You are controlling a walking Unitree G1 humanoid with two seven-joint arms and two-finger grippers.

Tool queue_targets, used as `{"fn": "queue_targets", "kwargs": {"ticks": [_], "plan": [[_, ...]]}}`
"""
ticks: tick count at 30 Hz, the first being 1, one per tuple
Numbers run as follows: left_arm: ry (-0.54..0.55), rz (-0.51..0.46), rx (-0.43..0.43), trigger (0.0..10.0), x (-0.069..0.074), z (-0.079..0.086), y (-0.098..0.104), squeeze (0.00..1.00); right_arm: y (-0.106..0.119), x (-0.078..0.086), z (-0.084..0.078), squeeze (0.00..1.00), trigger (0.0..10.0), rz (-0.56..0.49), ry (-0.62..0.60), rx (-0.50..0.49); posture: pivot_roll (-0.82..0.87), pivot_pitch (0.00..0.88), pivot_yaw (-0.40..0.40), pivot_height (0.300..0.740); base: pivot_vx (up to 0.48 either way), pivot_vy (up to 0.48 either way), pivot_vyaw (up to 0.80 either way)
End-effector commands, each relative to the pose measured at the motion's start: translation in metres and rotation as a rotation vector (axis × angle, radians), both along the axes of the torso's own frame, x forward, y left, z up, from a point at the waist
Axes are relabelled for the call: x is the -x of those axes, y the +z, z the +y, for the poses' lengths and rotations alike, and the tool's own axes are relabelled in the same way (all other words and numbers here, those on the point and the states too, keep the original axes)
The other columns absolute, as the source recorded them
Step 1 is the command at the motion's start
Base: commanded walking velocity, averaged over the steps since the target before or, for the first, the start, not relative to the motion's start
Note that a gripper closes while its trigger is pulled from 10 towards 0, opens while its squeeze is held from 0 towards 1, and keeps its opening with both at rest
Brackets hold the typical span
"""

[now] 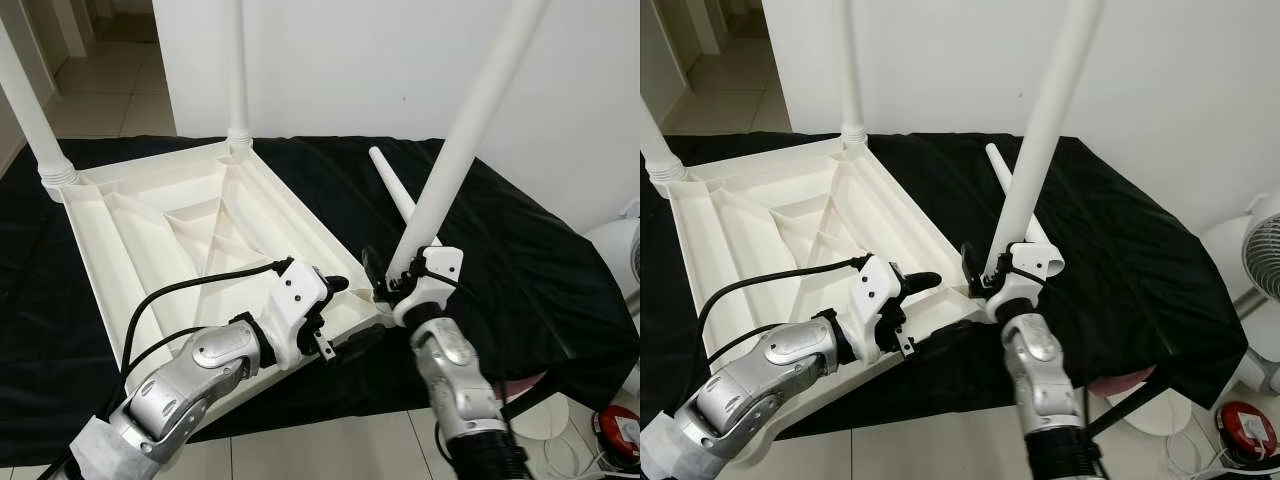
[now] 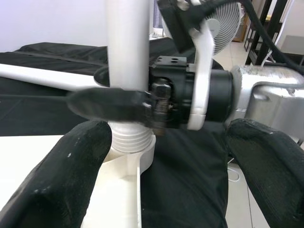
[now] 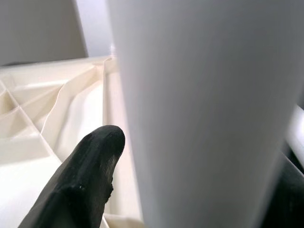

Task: Building children table

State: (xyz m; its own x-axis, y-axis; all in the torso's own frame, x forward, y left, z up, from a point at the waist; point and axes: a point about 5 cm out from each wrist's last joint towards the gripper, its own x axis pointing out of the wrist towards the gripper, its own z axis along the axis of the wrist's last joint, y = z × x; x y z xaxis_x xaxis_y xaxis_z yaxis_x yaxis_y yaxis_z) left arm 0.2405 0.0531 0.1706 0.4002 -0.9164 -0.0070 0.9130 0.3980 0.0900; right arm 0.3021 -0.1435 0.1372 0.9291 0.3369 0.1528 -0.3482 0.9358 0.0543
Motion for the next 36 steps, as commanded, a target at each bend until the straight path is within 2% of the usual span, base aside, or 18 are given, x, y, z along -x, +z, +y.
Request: {"fn": "queue_targets", "kwargs": {"ticks": [1,6,9,11,16,21,23,27,28,29,30,33,34,36], "plan": [[-0.067,0.003,-0.026,10.0,0.002,-0.001,-0.001,0.0,-0.005,0.001,-0.003,0.0,10.0,0.023,0.06,0.009,-0.02,0.0,-0.074,0.74,0.0,0.0,0.0],[-0.066,0.004,-0.027,10.0,0.002,0.0,-0.001,0.0,-0.005,0.001,-0.007,0.0,10.0,0.024,0.101,0.02,-0.02,0.0,-0.074,0.74,0.0,0.0,0.0],[-0.051,0.036,-0.042,10.0,-0.001,0.0,-0.003,0.0,-0.007,-0.002,-0.018,0.0,10.0,0.029,0.167,0.087,-0.02,0.0,-0.067,0.74,0.0,0.0,0.0],[-0.049,0.044,-0.045,10.0,-0.001,0.0,-0.003,0.0,-0.008,-0.002,-0.02,0.0,10.0,0.031,0.177,0.096,-0.02,0.0,-0.067,0.74,0.0,0.0,0.0],[-0.029,0.108,-0.064,10.0,-0.003,-0.006,-0.009,0.0,-0.01,-0.008,-0.022,0.0,10.0,0.043,0.224,0.146,-0.02,0.0,-0.06,0.74,0.0,0.0,0.0],[-0.021,0.108,-0.073,10.0,-0.004,-0.007,-0.01,0.0,-0.01,-0.009,-0.024,0.0,10.0,0.046,0.235,0.15,-0.02,0.0,-0.06,0.74,0.0,0.0,0.0],[0.025,0.12,-0.081,10.0,-0.009,-0.01,-0.011,0.0,-0.01,-0.013,-0.025,0.0,10.0,0.043,0.253,0.173,-0.02,0.0,-0.064,0.74,0.0,0.0,0.0],[0.041,0.12,-0.084,10.0,-0.011,-0.011,-0.011,0.0,-0.01,-0.014,-0.025,0.0,10.0,0.042,0.258,0.181,-0.02,0.0,-0.064,0.74,0.0,0.0,0.0],[0.053,0.12,-0.084,10.0,-0.013,-0.012,-0.01,0.0,-0.01,-0.017,-0.026,0.0,7.4,0.041,0.264,0.191,-0.03,0.0,-0.064,0.74,0.0,0.0,0.0],[0.053,0.12,-0.084,10.0,-0.013,-0.012,-0.01,0.0,-0.01,-0.017,-0.026,0.0,7.4,0.041,0.264,0.191,-0.03,0.0,-0.064,0.74,0.0,0.0,0.0],[0.064,0.12,-0.08,10.0,-0.016,-0.013,-0.01,0.0,-0.011,-0.019,-0.027,0.0,3.5,0.042,0.271,0.207,-0.03,0.0,-0.063,0.74,0.0,0.0,0.0],[0.074,0.121,-0.074,10.0,-0.017,-0.014,-0.009,0.0,-0.012,-0.021,-0.028,0.0,3.3,0.044,0.275,0.218,-0.03,0.0,-0.063,0.74,0.0,0.0,0.0],[0.089,0.122,-0.066,10.0,-0.019,-0.014,-0.008,0.0,-0.013,-0.021,-0.029,0.0,0.0,0.05,0.277,0.225,-0.04,0.0,-0.061,0.74,0.0,0.0,0.0],[0.113,0.118,-0.061,10.0,-0.023,-0.014,-0.006,0.0,-0.016,-0.021,-0.031,0.0,0.0,0.062,0.283,0.223,-0.04,0.0,-0.062,0.74,0.0,0.0,0.0]]}}
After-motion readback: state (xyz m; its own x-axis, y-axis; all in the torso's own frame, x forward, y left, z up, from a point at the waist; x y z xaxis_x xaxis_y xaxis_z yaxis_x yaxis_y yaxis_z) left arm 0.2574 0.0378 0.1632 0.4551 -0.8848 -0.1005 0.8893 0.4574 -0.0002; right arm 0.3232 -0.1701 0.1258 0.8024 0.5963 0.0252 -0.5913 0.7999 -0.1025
